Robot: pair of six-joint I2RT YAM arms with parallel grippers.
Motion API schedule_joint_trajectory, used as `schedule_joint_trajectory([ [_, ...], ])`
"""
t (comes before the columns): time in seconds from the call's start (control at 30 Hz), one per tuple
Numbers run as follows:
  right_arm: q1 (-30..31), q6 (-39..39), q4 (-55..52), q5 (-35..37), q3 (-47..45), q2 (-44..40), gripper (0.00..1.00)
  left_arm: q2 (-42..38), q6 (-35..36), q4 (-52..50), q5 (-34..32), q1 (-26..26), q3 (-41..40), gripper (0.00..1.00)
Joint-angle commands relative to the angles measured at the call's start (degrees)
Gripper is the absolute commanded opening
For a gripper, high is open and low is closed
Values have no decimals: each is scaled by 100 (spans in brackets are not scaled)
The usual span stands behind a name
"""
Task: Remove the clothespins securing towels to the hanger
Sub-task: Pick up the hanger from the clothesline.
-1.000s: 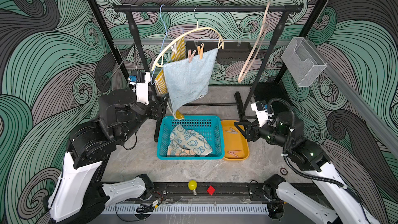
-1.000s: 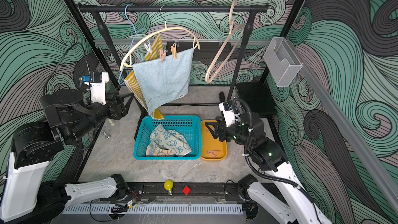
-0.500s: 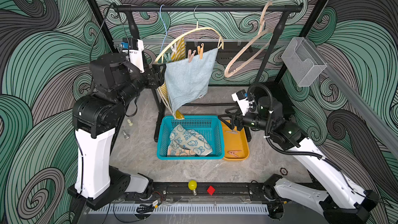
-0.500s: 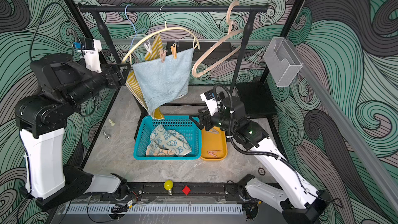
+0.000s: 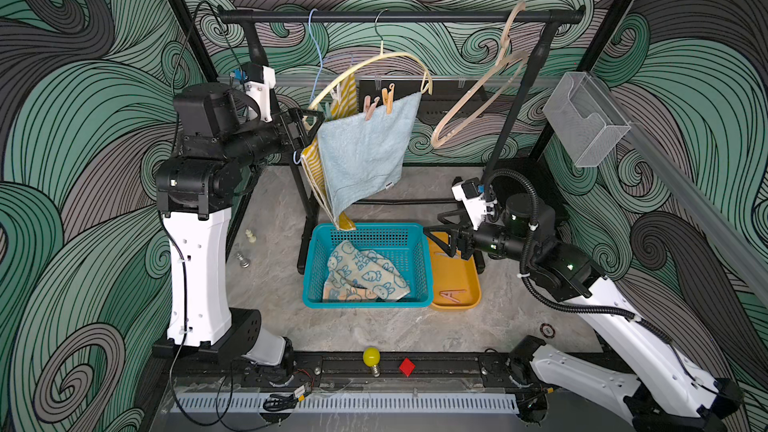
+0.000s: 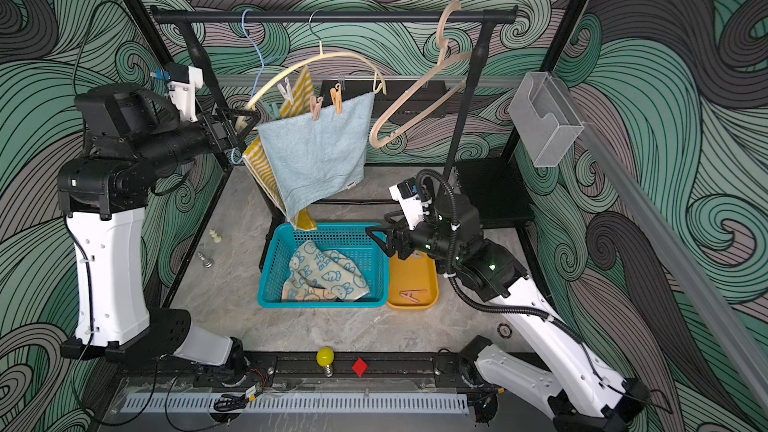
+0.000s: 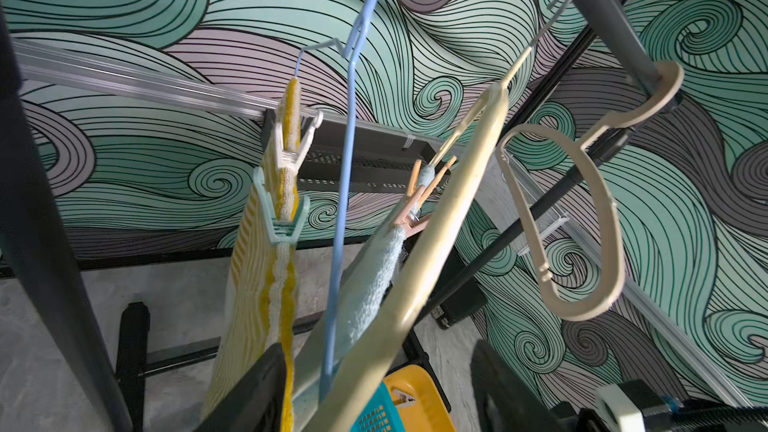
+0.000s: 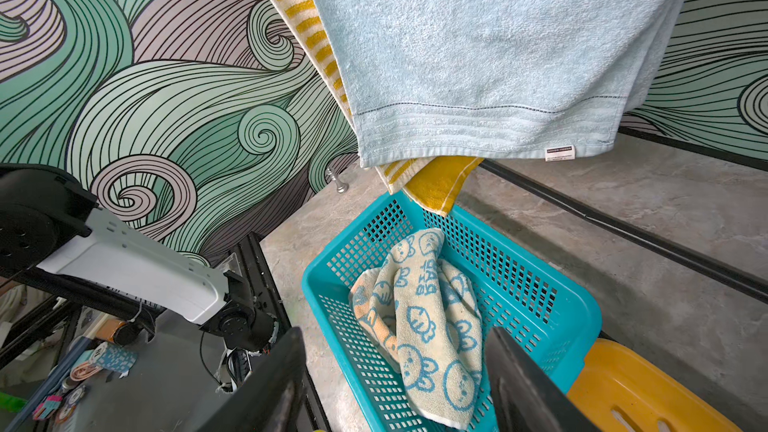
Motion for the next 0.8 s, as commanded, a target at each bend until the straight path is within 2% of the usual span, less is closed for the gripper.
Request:
schedule_joint_trajectory([
  [0.0, 30, 3, 21, 120, -104, -27, 69, -123, -18, 141, 393, 49, -22, 69],
  [0.2, 43, 71, 118, 120, -176, 82, 69, -227, -69, 253, 429, 49, -31, 69],
  [0.43, 44, 47, 113, 165, -214, 219, 69, -253, -276, 283, 784, 31, -76, 67],
  [0.77, 48, 30, 149, 225, -284, 299, 69, -228, -383, 185, 1014, -268, -143, 66],
])
